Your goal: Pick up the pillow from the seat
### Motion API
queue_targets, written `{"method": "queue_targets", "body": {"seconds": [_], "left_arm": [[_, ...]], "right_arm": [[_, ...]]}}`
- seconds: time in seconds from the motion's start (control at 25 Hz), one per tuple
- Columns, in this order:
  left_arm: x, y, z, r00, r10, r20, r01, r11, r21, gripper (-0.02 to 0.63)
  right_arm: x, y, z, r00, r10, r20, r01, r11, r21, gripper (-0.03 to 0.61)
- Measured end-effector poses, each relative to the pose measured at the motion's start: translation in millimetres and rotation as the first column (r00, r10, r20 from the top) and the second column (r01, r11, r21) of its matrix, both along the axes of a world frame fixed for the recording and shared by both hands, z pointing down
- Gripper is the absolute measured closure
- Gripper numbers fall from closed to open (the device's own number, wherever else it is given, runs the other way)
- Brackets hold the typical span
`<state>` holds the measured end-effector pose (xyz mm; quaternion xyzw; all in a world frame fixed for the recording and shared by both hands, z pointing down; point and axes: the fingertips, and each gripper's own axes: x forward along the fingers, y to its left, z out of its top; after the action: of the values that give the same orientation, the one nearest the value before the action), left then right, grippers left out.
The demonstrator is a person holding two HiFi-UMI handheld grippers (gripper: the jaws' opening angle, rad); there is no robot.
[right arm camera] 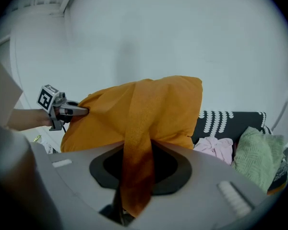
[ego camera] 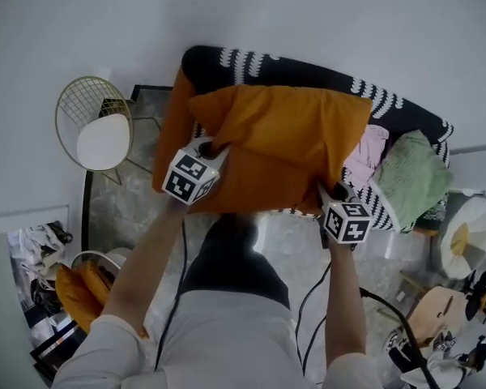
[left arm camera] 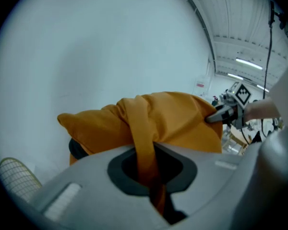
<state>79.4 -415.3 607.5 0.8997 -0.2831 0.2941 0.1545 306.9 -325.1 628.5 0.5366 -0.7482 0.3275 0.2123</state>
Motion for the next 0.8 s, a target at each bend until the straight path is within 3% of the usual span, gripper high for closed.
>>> {"method": "queue_targets", "body": {"seconds": [0.24,0.8], "left_arm": [[1,21,-81,0.999,-0.025,-0.02,0.027,0.995,0.093,0.604],[-60,80,-246,0.993,-0.038,-0.114,0.072,0.949,0.307,0.604]], "right_arm": [[3,15,-77,1.0,-0.012,-0.001,0.012,0.995,0.095,0.472],[-54,65,-231,0.998,-0.015,-0.055,0.031,0.949,0.312,0.472]]}}
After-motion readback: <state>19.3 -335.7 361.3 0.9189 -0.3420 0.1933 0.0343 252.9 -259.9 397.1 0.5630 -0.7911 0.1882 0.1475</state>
